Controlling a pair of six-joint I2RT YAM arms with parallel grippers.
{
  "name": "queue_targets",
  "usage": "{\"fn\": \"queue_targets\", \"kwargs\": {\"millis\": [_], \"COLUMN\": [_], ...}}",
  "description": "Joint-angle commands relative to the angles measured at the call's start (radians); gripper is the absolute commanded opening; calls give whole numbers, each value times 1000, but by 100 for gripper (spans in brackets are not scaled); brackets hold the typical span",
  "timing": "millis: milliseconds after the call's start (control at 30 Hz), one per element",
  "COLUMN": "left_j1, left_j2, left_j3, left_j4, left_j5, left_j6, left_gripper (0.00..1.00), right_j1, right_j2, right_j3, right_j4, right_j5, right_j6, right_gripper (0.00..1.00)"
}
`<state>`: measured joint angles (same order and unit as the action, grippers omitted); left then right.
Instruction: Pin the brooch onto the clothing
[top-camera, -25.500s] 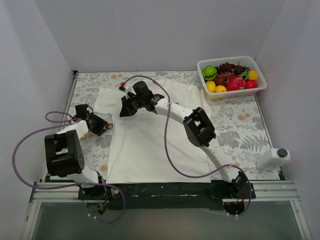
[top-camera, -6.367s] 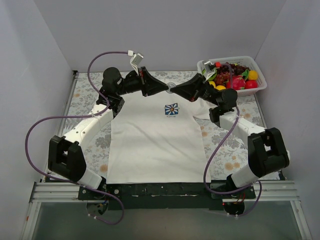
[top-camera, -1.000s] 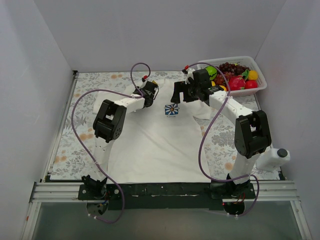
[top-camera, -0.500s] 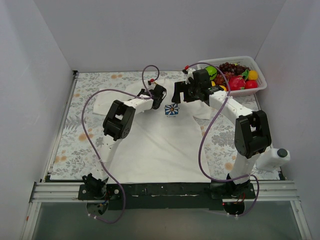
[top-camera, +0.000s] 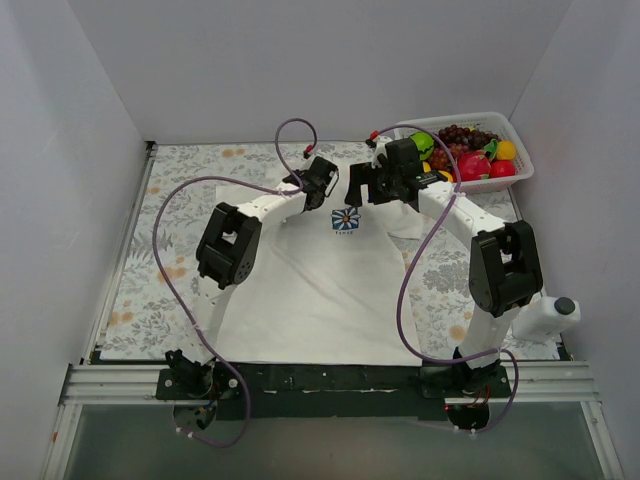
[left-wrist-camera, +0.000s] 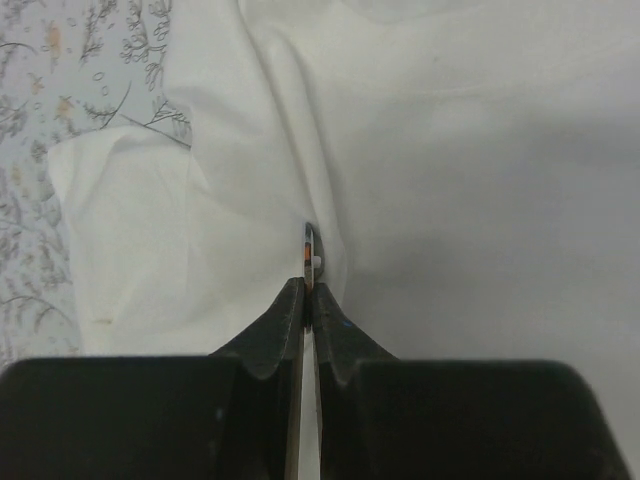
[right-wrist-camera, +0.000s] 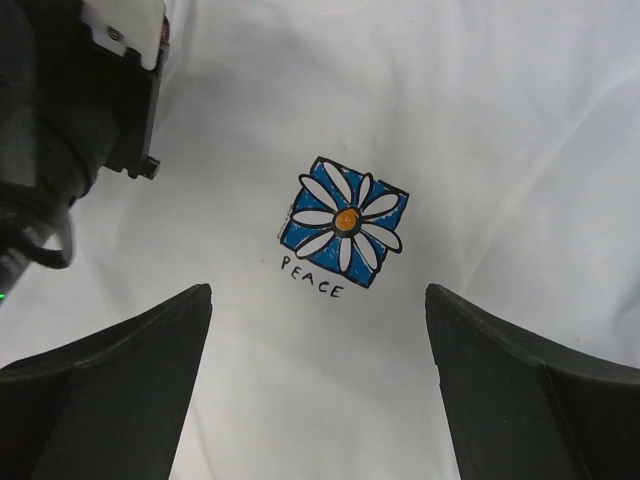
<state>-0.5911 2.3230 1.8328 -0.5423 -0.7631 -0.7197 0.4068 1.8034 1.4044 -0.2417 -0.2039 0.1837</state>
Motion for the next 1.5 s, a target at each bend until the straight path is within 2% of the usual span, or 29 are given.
{"fn": "queue_targets", "kwargs": {"millis": [0,267,400,567,733,967,1267,1467], "left_j1": [34,120,142,163,194,244,287,303], "left_j2": [-163,-358,-416,-461,-502,-551,-620,-634], "left_j3": [-65,-302,-374,-423,-484,-539,-613,-635], "left_j4": [106,291,378,427,485,538,660,686], "left_j5": [252,500,570,633,705,817,961,1001], "left_j6": [-110,-190,-211,-221,-241,-262,-322,-351], "left_gripper": [0,0,0,0,0,0,0,0], "right_j1": [-2,4,20,44,69,101,148,173], "right_j2": [-33,-13,5,37,71,149,227,295], "right_j3": [7,-4,-1,16,18,53,97,159], "right_j4": [12,56,78,116,209,334,462,492], "right_j5": [0,-90,-112,-147,-221,-318,-361,-365], "right_j6": [-1,3,2,6,68,120,180,212], "right_gripper": [95,94,93,93,83,81,80,77]}}
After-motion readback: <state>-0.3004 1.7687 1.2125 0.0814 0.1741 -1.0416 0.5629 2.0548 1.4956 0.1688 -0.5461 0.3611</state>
